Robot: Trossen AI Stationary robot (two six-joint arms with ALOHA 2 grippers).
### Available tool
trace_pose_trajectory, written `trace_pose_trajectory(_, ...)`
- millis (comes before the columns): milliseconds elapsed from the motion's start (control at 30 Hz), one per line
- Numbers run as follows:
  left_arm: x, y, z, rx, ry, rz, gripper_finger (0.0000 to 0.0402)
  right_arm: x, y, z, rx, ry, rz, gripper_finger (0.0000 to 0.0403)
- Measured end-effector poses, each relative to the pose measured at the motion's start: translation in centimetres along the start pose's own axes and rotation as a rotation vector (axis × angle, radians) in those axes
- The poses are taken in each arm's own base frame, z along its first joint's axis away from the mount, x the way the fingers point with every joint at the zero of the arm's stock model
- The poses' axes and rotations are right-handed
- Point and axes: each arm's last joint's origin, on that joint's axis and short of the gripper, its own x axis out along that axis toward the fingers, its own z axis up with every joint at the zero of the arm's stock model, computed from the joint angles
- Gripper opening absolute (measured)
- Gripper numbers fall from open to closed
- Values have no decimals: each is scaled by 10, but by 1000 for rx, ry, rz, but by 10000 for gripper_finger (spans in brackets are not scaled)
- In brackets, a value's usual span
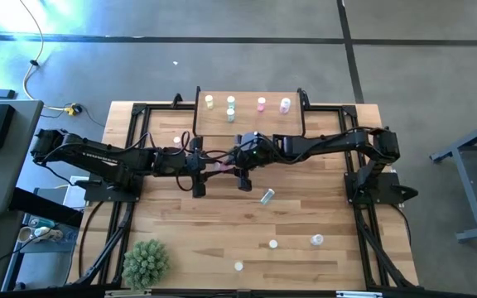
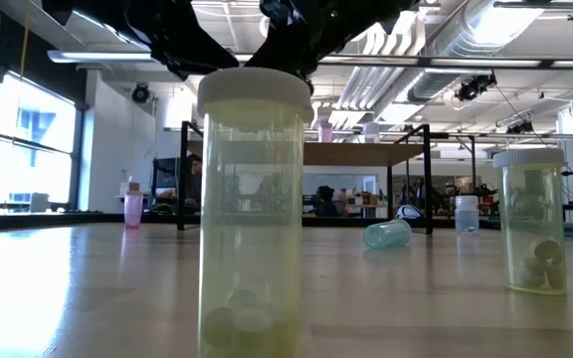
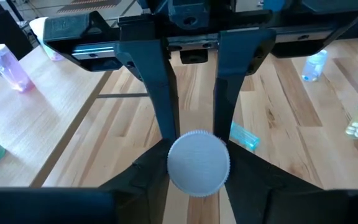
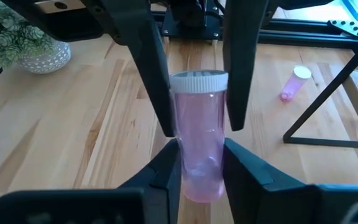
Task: Pick and place medicine bottles onto shelf by color
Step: Put the bottom pink pill bottle and align it with the other pink bottle on the shelf
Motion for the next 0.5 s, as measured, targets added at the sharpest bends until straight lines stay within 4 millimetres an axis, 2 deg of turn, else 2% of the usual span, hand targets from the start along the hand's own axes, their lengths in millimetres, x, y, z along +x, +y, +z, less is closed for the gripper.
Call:
trace_pose_trajectory(233, -1, 0, 1, -1, -3, 2, 185, -7, 0, 5, 13, -17, -4, 83)
trace_pose_trajectory(367, -13, 4, 8, -18, -52, 7, 211, -22, 1, 14, 9, -60, -16, 83)
trace_pose_trajectory(500, -26, 7, 15, -11, -108, 12, 218, -38, 1, 24, -16, -103, -59, 83)
